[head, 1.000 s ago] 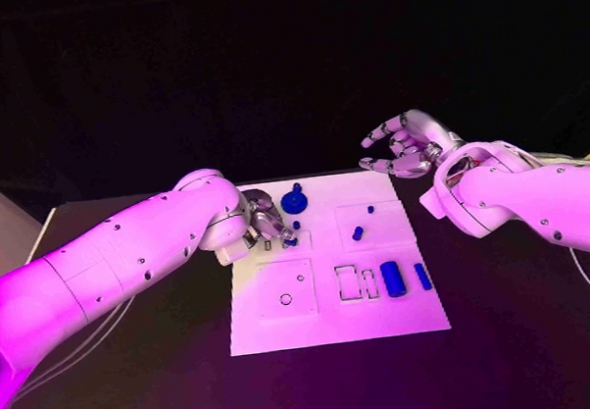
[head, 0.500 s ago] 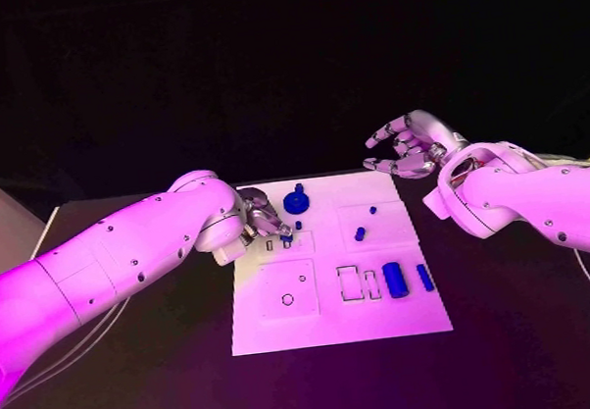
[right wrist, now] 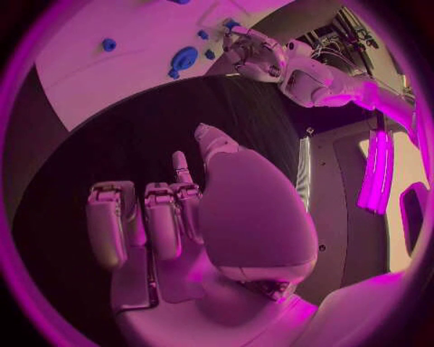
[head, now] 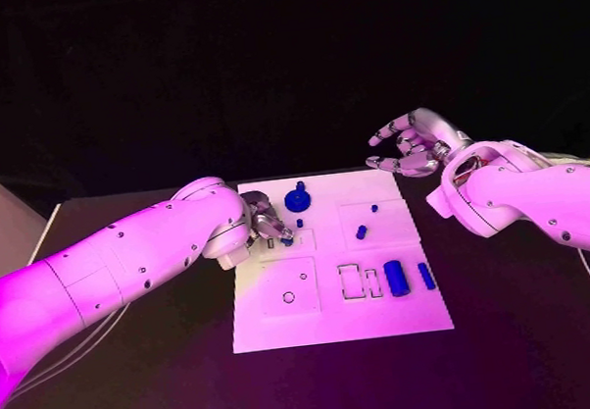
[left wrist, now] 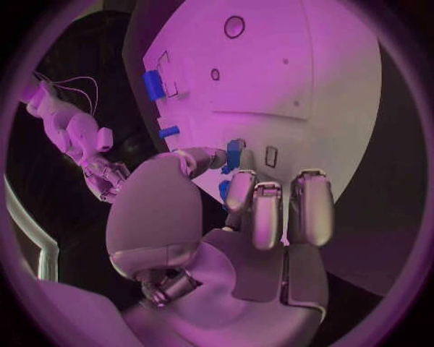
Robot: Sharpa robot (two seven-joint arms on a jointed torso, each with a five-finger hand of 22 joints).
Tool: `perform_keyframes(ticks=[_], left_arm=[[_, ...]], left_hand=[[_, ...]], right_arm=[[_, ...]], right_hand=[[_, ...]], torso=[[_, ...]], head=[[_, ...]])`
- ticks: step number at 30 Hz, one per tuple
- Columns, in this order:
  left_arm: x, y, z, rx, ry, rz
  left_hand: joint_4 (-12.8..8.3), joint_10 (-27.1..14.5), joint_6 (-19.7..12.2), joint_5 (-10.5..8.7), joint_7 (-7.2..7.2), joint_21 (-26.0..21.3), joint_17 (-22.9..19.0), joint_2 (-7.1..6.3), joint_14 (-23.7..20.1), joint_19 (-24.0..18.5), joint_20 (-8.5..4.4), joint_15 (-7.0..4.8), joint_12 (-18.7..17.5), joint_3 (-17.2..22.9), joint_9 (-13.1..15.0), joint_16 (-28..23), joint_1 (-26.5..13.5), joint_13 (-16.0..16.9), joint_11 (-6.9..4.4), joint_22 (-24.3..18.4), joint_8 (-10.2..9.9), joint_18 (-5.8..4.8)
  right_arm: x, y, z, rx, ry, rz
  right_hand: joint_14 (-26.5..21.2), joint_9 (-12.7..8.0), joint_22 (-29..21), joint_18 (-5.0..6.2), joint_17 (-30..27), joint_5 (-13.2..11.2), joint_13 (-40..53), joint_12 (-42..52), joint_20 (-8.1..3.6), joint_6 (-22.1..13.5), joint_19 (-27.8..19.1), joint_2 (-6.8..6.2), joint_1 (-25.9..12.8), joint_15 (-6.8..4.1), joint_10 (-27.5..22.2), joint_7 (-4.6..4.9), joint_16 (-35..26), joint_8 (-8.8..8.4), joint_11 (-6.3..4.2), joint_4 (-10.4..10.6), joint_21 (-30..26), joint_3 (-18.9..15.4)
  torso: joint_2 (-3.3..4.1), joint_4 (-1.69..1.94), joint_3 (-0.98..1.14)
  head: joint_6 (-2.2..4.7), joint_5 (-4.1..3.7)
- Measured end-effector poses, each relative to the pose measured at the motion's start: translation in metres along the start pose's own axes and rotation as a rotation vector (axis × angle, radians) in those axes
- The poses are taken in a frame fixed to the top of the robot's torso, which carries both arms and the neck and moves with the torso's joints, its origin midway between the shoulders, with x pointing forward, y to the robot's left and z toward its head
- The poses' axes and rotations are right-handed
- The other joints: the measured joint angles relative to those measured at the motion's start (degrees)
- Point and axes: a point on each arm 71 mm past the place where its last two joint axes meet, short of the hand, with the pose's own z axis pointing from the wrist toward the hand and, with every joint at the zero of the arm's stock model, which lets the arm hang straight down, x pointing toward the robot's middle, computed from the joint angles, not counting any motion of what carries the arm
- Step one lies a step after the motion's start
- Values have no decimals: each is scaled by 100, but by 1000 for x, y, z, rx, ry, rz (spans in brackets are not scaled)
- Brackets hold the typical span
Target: Assemble the parts on the task board
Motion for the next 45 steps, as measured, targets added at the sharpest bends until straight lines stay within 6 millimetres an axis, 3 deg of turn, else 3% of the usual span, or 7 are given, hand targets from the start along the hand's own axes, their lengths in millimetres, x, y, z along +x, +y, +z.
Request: perform_keyframes(ticks=[45], left_arm=[[3,0,-2,-12,-39,69]], left_hand=[[-16,76,107,25,-67,21,0,-78,0,40,-41,-41,38,-15,50,0,-124,59,-33,61,57,2]], right_arm=[[-2,-2,-1,3,-3,-2]], right_hand=[[0,-1,-3,0,0,0,-3,0,0,-18,0,25,-25,0,0,18,0,0,0,0,1,0]], torso=[[7,-1,-4]], head=[[-85,15]])
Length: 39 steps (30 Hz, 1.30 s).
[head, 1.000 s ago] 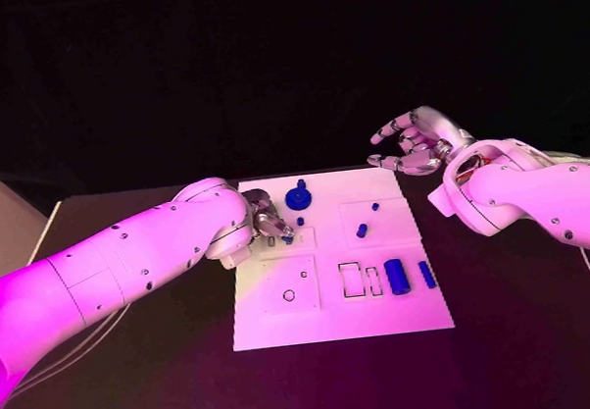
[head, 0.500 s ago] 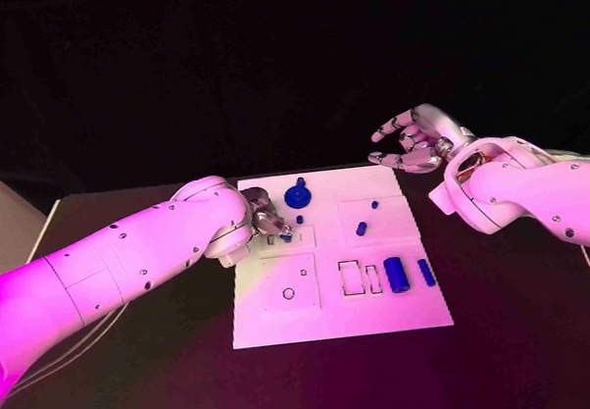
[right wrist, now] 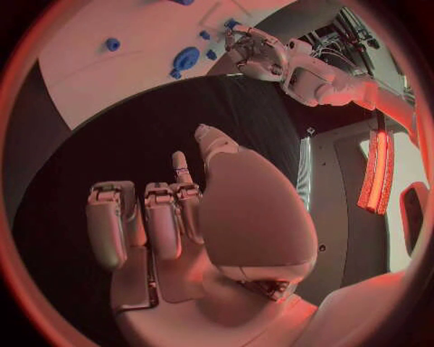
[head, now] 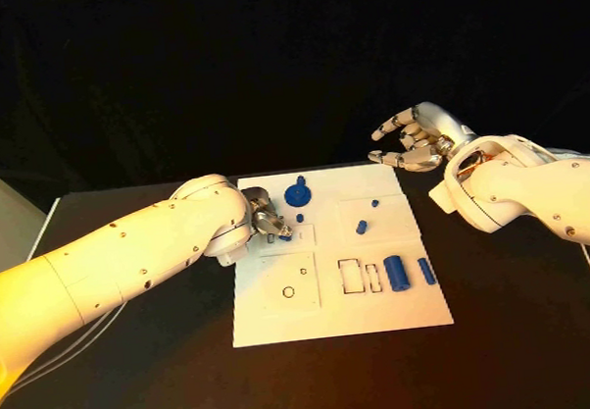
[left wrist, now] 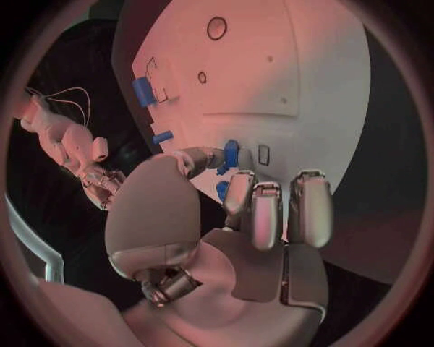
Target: Assemble the parts on the task board
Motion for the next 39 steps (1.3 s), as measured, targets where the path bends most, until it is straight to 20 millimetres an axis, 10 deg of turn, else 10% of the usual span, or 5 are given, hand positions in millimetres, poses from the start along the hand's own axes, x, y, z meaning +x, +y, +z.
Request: perform_keyframes(ticks=[19,39], left_arm=[[1,-4,4,-6,8,16],[1,-10,6,-14,22,49]], left_hand=[[0,22,46,24,0,21,0,36,0,0,0,0,0,0,301,0,-24,1,-20,19,-2,1],[-32,84,72,23,-8,21,0,79,0,41,-41,-41,0,-32,1233,0,-72,-5,-58,57,-7,1]], right_arm=[[0,0,-1,-1,1,1],[0,1,-1,-2,2,2]], right_hand=[[0,0,-1,0,0,0,-1,0,0,0,0,-23,-23,0,0,0,0,0,0,0,0,1],[0,5,3,0,0,0,-1,0,0,0,0,-23,-23,0,0,0,0,0,0,15,0,16]], torso=[[1,-6,4],[-2,-9,11]], head=[[-26,3],[-65,-14]])
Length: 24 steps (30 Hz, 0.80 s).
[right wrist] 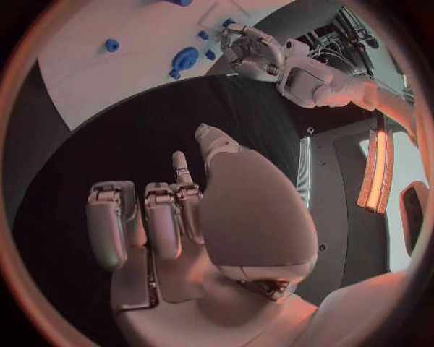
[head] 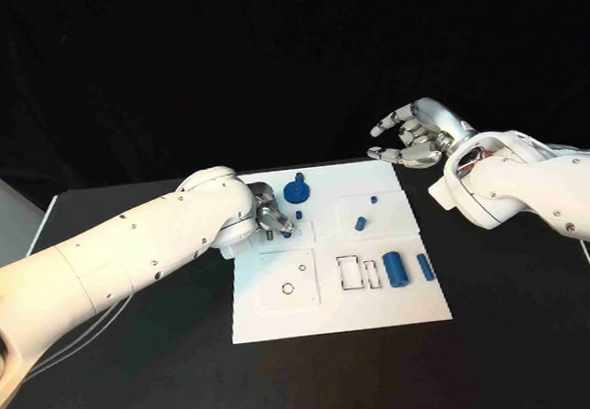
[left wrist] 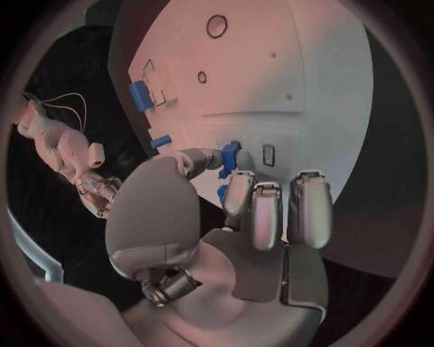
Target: Assemble the parts on the task board
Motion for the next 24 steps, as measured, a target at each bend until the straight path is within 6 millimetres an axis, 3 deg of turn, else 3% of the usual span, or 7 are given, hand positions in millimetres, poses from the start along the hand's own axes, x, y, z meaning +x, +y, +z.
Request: perform_keyframes(ticks=[24], left_arm=[[1,-2,0,0,-8,27]], left_hand=[[-87,82,97,-43,-16,22,0,49,0,43,0,-40,50,-87,53,0,-74,99,-45,6,44,0]], right_arm=[[-1,0,-1,1,0,0]], right_hand=[[0,-1,-2,0,0,0,4,0,0,0,0,-23,-23,0,0,0,0,0,0,0,-23,0]], torso=[[-2,9,-9]], head=[[-5,-18]])
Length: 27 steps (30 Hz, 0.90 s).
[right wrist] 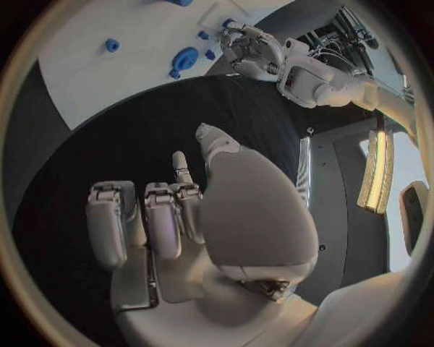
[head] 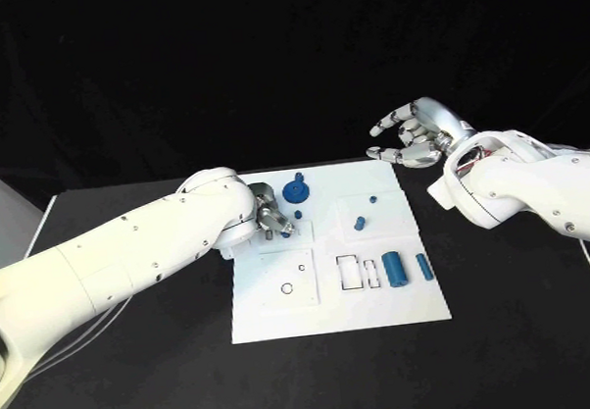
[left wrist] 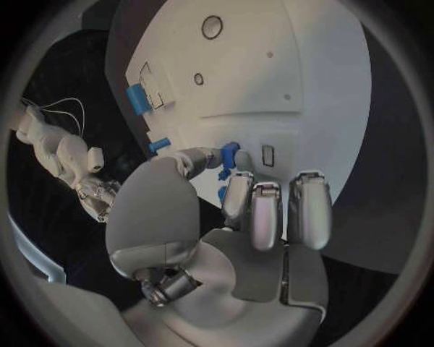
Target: Assemble the parts on the task board
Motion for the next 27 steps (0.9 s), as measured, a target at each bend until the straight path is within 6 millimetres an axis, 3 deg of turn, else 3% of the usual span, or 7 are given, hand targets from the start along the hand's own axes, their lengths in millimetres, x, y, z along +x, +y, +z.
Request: perform_keyframes(ticks=[6,9,14,27], left_arm=[[0,0,0,-1,-1,0],[0,0,1,-4,-1,-1],[0,2,3,-11,-2,2],[0,3,3,-16,-4,6]], left_hand=[[-206,15,82,-113,-43,0,0,71,4,21,-21,-37,0,-206,78,0,-79,-18,0,0,-163,-1],[-293,-16,143,-114,-102,0,0,44,-2,34,-34,-44,-30,-294,111,0,-136,-29,-33,0,-211,-1],[-3,-70,453,-133,-408,0,0,26,-18,40,-40,-65,-32,-835,132,0,-201,-37,-103,-1,-261,0],[233,-67,517,-162,-458,0,0,26,-19,40,-40,-65,-32,-1276,188,0,-198,-36,-81,-1,-308,0]], right_arm=[[0,0,0,0,0,0],[0,0,0,0,-1,0],[-1,0,-1,0,-1,0],[-1,-1,-1,1,-3,0]], right_hand=[[0,-1,0,0,0,0,0,0,0,0,0,0,0,0,0,0,0,0,0,0,0,0],[0,-1,0,0,0,0,-1,0,0,0,0,0,0,0,0,0,0,0,0,0,0,0],[0,-1,-1,0,0,0,-1,0,0,-21,0,0,0,0,0,-21,0,0,0,0,-33,0],[0,-2,-2,0,0,0,-2,-23,0,-37,0,20,-41,0,0,-4,0,0,0,0,-34,0]], torso=[[1,0,-1],[1,-1,-1],[2,-4,-1],[1,-4,3]], head=[[1,-5],[-4,-10],[-9,-14],[-20,-32]])
